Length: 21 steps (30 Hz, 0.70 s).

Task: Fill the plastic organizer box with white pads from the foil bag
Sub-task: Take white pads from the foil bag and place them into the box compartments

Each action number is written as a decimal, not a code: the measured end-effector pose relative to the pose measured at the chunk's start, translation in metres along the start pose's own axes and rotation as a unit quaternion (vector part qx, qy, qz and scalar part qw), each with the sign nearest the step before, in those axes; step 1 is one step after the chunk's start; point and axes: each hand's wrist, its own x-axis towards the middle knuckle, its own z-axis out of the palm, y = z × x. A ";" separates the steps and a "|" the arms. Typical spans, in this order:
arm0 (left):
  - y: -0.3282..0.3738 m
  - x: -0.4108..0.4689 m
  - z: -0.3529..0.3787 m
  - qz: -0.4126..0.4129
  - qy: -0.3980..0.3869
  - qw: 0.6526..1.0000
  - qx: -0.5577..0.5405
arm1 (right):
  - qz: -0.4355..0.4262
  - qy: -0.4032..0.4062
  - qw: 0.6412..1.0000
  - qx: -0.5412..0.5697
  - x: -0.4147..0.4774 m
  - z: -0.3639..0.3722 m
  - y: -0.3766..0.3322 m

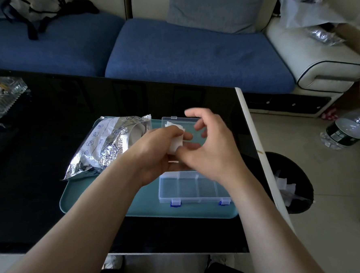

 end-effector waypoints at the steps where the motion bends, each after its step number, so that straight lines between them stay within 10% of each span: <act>1: 0.000 -0.001 0.000 -0.005 -0.007 1.000 0.026 | -0.023 -0.038 0.999 -0.008 -0.001 0.000 -0.001; 21: -0.005 -0.010 0.001 0.071 -0.071 0.973 0.208 | -0.027 -0.165 0.983 0.078 -0.002 -0.007 0.006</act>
